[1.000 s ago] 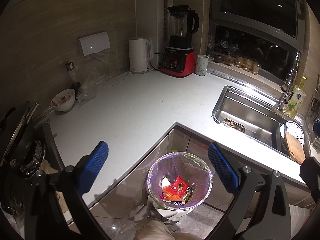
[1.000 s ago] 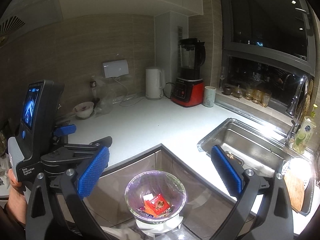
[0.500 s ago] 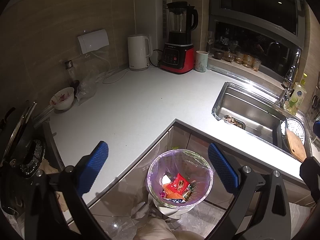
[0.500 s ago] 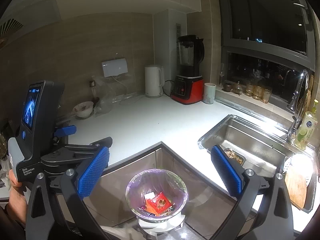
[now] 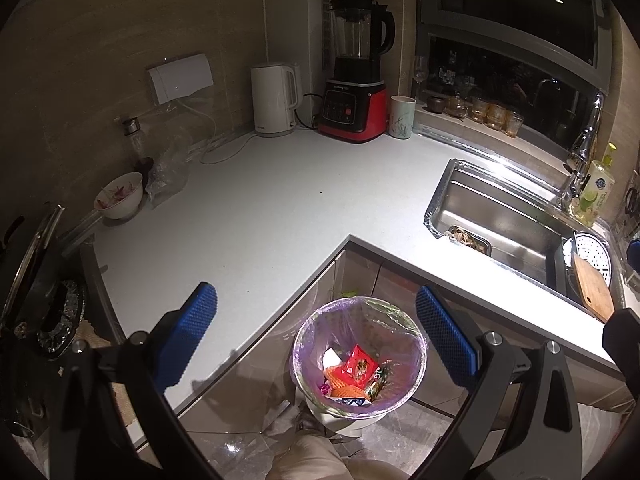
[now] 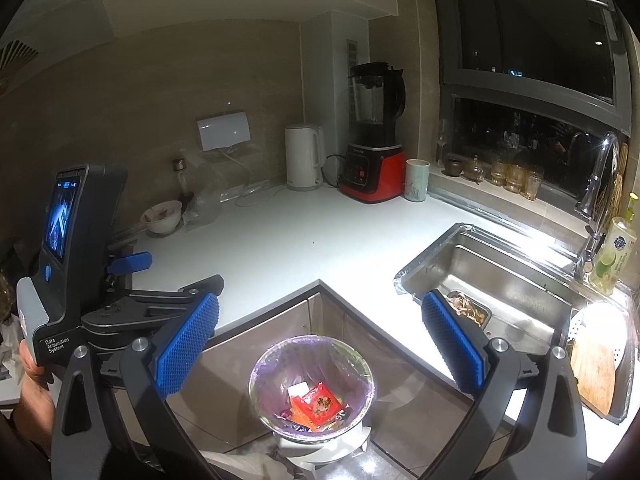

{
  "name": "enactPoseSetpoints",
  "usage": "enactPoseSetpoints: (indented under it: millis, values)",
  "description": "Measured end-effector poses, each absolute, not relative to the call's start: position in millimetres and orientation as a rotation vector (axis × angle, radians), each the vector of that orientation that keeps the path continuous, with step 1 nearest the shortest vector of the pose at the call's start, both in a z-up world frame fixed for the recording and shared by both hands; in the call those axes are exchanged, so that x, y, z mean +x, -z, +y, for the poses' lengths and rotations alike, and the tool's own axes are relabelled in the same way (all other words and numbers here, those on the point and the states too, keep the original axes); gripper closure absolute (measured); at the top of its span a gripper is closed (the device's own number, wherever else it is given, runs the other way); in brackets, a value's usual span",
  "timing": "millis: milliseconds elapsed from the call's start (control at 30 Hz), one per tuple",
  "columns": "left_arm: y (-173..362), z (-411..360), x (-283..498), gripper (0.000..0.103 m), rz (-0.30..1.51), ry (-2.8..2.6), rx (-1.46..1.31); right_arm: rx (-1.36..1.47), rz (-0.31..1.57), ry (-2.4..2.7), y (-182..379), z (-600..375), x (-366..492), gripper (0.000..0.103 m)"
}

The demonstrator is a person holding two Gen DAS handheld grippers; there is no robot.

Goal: Collect trash

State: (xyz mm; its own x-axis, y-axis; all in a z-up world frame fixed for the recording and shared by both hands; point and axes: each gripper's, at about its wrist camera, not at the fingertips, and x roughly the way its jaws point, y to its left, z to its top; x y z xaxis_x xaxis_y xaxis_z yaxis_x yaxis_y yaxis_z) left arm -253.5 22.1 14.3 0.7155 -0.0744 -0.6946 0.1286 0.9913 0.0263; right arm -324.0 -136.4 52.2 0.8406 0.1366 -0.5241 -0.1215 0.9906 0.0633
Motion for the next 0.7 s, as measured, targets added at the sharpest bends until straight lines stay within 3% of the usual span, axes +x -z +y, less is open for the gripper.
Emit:
enactPoseSetpoints:
  millis: [700]
  values:
    - [1.8, 21.8, -206.4, 0.008, 0.818, 0.115, 0.108, 0.046, 0.624, -0.114, -39.1, -137.0, -280.9, 0.002]
